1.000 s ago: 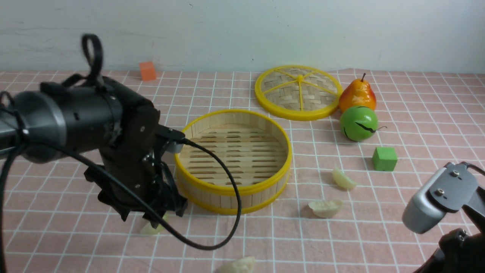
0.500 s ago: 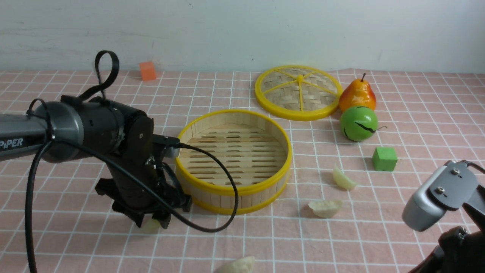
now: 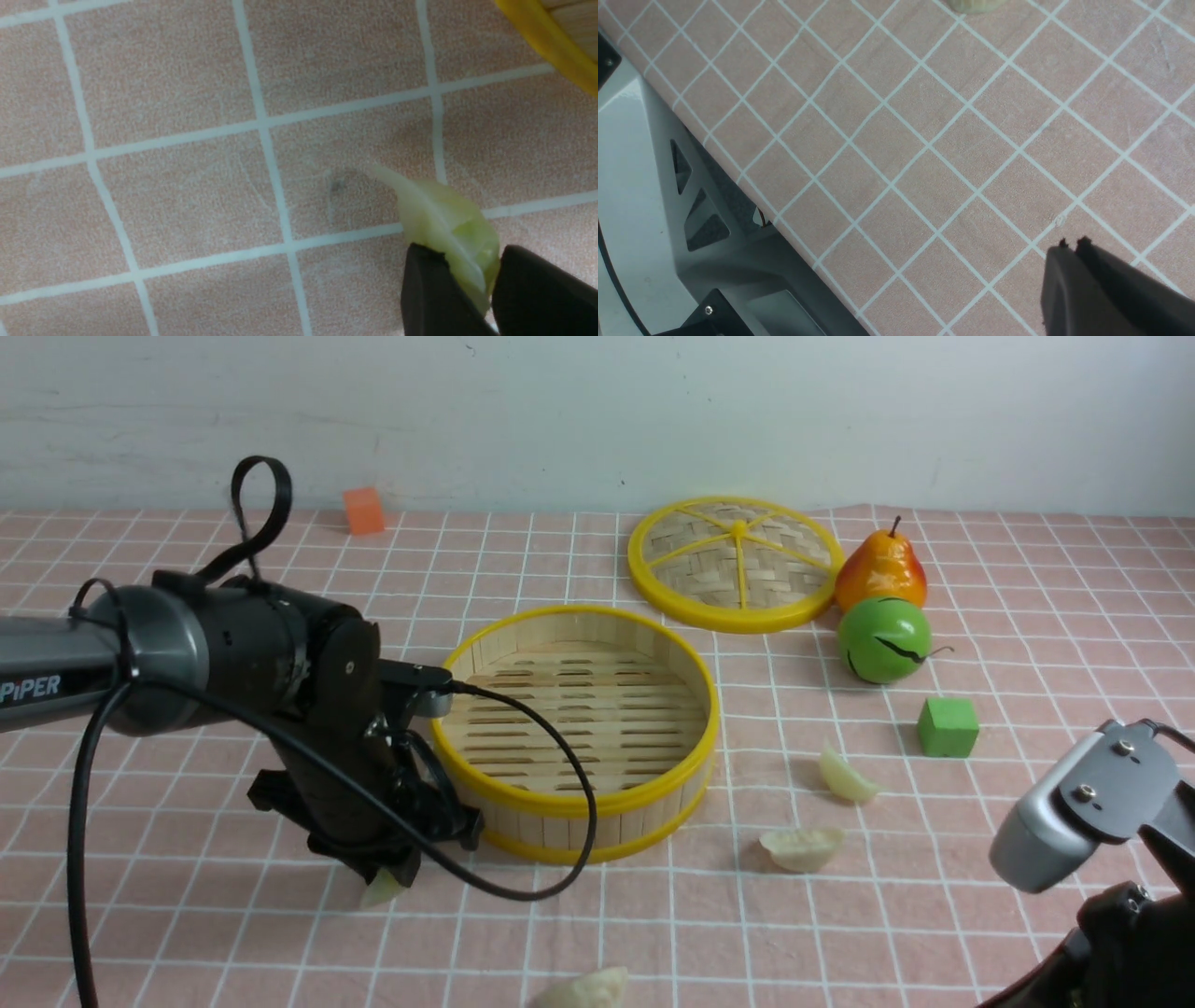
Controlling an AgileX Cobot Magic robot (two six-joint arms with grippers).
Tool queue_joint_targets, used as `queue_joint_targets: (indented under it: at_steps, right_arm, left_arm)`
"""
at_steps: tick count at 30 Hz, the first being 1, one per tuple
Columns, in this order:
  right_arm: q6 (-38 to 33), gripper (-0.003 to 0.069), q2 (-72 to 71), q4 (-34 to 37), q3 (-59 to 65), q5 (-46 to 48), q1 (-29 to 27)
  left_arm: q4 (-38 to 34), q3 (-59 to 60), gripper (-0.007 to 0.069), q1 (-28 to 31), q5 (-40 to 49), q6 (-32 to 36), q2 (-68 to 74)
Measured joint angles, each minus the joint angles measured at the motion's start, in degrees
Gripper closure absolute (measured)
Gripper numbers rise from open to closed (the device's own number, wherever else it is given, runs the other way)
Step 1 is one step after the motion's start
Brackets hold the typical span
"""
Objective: Put the dumplings into the steamer on the table with the pink tablecloth.
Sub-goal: 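Reach for and grasp a dumpling on the table with the left gripper, then place the dumpling into the bamboo steamer basket with the left gripper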
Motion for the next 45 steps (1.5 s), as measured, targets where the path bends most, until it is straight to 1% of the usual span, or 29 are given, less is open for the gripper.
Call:
queue_joint_targets:
  at_steps: [6, 9, 12, 15, 17, 18, 20, 21, 24, 25, 26, 27, 31, 35, 37, 39, 40, 41, 42, 43, 44, 45]
  right_arm:
    - [0.0, 0.0630, 0.0, 0.0, 0.0, 0.5, 0.0]
    - [-0.1, 0.0627, 0.0, 0.0, 0.0, 0.5, 0.0]
    - [-1.1, 0.0627, 0.0, 0.0, 0.0, 0.5, 0.0]
    - [-1.5, 0.0627, 0.0, 0.0, 0.0, 0.5, 0.0]
    - [-1.7, 0.0627, 0.0, 0.0, 0.0, 0.5, 0.0]
    - [-1.7, 0.0627, 0.0, 0.0, 0.0, 0.5, 0.0]
    - [-1.8, 0.0627, 0.0, 0.0, 0.0, 0.5, 0.0]
    - [-1.8, 0.0627, 0.0, 0.1, 0.0, 0.7, 0.0]
    - [-1.8, 0.0627, 0.0, 0.8, 0.0, 2.7, 0.0]
    - [-1.8, 0.0627, 0.0, 0.8, 0.0, 2.7, 0.0]
    - [-1.8, 0.0627, 0.0, 1.5, 0.0, 4.9, 0.0]
    - [-1.8, 0.0627, 0.0, 2.0, 0.0, 6.5, 0.0]
    - [-1.8, 0.0627, -0.5, 3.3, 0.0, 12.0, 0.0]
    - [-1.8, 0.0627, -3.2, 3.5, 0.0, 14.5, 0.0]
    - [-1.8, 0.0627, -4.9, 3.5, 0.0, 14.7, 0.0]
    - [-1.8, 0.0627, -7.2, 3.5, 0.0, 14.8, 0.0]
    - [-1.8, 0.0627, -7.4, 3.5, 0.0, 14.8, 0.0]
    - [-1.8, 0.0627, -9.0, 3.4, 0.0, 14.8, 0.0]
    - [-1.8, 0.0627, -9.9, 3.3, 0.0, 14.8, 0.0]
    - [-1.8, 0.0627, -10.1, 3.2, 0.0, 14.8, 0.0]
    - [-1.8, 0.0627, -11.0, 2.9, 0.0, 14.8, 0.0]
    - [-1.8, 0.0627, -11.4, 2.8, 0.0, 14.9, 0.0]
  left_arm:
    - [0.0, -1.0, 0.0455, 0.0, 1.5, -0.2, -0.1]
    - [0.0, -2.9, 0.0457, 0.0, 4.2, -0.2, -1.2]
    - [-1.2, -8.0, 0.0456, -0.2, 8.1, -0.2, -4.6]
    - [-1.8, -13.1, 0.0456, -2.3, 11.1, -0.2, -7.3]
    - [-2.0, -16.4, 0.0456, -4.9, 12.2, -0.2, -7.6]
    - [-2.2, -19.0, 0.0456, -7.1, 12.7, -0.2, -7.1]
    - [-2.5, -21.0, 0.0456, -8.5, 12.9, -0.4, -6.0]
    - [-3.2, -25.2, 0.0456, -10.6, 13.3, -0.9, -3.7]
    - [-4.5, -32.6, 0.0456, -11.8, 14.1, -2.5, 2.9]
    - [-4.5, -33.1, 0.0456, -11.8, 14.2, -2.6, 2.9]
    - [-4.4, -37.9, 0.0460, -11.5, 15.2, -3.5, 8.2]
    - [-4.4, -40.4, 0.0461, -11.3, 15.8, -3.9, 10.2]
    - [-3.6, -48.1, 0.0461, -10.3, 17.3, -4.5, 18.6]
    - [-2.4, -54.4, 0.0459, -10.2, 18.7, -4.7, 25.4]
    - [-2.1, -55.4, 0.0440, -10.2, 19.1, -4.7, 27.2]
    - [-1.8, -56.0, 0.0379, -10.2, 19.3, -4.7, 28.2]
    - [-1.7, -56.0, 0.0371, -10.2, 19.3, -4.7, 28.2]
    - [-1.2, -56.0, 0.0309, -10.2, 20.0, -4.8, 28.1]
    - [-0.9, -56.0, 0.0271, -10.2, 20.4, -4.8, 27.9]
    - [-0.8, -56.0, 0.0263, -10.2, 20.6, -4.8, 27.9]
    - [-0.3, -56.0, 0.0214, -10.2, 21.7, -4.8, 27.1]
    - [-0.2, -56.0, 0.0202, -10.2, 22.1, -4.8, 26.8]
